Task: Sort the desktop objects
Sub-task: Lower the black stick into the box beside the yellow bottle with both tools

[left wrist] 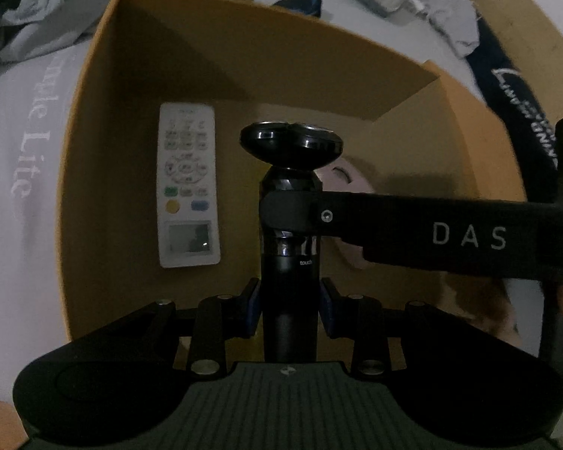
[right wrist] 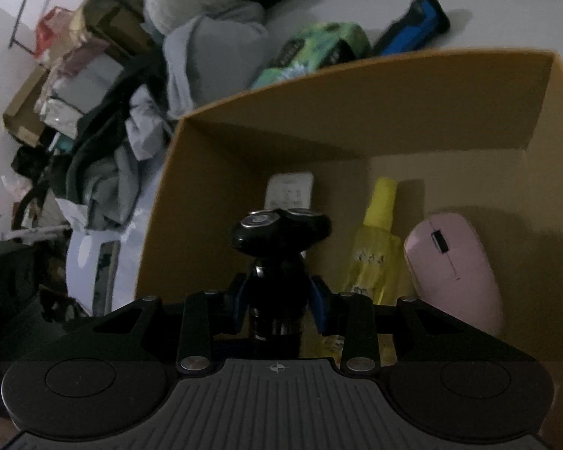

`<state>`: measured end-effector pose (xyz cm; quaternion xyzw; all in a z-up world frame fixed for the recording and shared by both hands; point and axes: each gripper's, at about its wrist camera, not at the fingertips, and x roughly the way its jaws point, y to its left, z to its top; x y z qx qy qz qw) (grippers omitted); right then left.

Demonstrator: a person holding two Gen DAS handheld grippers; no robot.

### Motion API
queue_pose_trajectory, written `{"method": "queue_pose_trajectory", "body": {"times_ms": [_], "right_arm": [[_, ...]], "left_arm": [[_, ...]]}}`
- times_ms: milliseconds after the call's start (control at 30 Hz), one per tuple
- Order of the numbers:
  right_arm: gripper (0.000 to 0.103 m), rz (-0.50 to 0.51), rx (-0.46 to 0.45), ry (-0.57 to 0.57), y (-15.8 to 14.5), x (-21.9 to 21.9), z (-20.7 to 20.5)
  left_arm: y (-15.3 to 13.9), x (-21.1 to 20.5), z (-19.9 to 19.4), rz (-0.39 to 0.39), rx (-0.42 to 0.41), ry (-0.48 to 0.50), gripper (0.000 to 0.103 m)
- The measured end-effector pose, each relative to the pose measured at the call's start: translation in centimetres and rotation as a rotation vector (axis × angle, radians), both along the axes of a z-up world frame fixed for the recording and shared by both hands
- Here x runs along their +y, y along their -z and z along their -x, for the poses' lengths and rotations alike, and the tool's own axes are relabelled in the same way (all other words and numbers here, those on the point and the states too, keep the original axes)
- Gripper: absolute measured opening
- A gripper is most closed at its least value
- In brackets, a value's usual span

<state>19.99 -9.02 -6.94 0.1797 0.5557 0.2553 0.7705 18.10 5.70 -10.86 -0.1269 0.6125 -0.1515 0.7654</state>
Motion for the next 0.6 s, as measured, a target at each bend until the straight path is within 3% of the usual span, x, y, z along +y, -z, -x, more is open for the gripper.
{"method": "queue_pose_trajectory", "body": {"times_ms": [267, 600], "right_arm": [[0.037, 0.026, 0.067, 0.023, 2.2, -0.6, -0.4], [0.038, 0.035, 0.075, 0.035, 2.7, -1.4, -0.4]], "left_arm": [[0.9, -0.6, -0.7, -0.03, 0.049, 0.002, 0.049], [1.7, 0.1, 0.5, -0.102, 0.078, -0.027, 0.049]]}}
